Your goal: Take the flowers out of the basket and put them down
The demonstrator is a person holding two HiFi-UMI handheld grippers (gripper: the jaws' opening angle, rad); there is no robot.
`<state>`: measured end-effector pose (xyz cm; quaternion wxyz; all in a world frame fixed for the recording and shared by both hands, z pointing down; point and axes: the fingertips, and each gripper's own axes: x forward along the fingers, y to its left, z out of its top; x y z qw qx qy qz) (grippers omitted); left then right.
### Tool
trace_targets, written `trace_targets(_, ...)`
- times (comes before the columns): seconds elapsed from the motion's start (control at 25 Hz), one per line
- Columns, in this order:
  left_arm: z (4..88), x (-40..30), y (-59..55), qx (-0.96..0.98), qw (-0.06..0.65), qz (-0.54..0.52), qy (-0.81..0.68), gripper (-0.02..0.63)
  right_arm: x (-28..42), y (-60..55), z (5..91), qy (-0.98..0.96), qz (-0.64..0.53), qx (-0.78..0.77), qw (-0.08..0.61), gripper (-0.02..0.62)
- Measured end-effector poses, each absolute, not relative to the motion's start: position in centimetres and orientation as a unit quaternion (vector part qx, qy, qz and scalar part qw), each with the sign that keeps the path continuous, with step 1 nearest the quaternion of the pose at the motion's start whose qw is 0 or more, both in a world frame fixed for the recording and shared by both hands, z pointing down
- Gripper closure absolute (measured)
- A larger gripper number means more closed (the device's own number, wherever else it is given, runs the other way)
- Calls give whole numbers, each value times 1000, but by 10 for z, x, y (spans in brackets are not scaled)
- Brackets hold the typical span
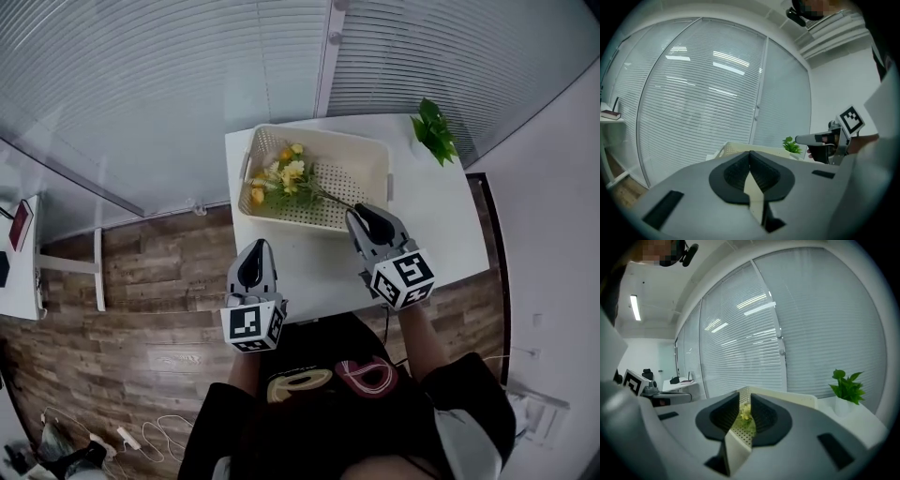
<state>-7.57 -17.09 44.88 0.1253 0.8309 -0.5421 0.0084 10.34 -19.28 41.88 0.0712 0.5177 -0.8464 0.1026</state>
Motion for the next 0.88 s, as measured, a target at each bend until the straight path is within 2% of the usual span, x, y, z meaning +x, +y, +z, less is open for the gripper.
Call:
trace_targets(0.4, 454, -95, -173, 795, 129, 15, -593, 589, 109, -233, 427, -870, 116, 456, 147, 413)
trace_targets(0.88, 453, -107, -175, 769, 131, 21, -626, 589, 88, -274, 472, -881, 129, 363, 275, 383)
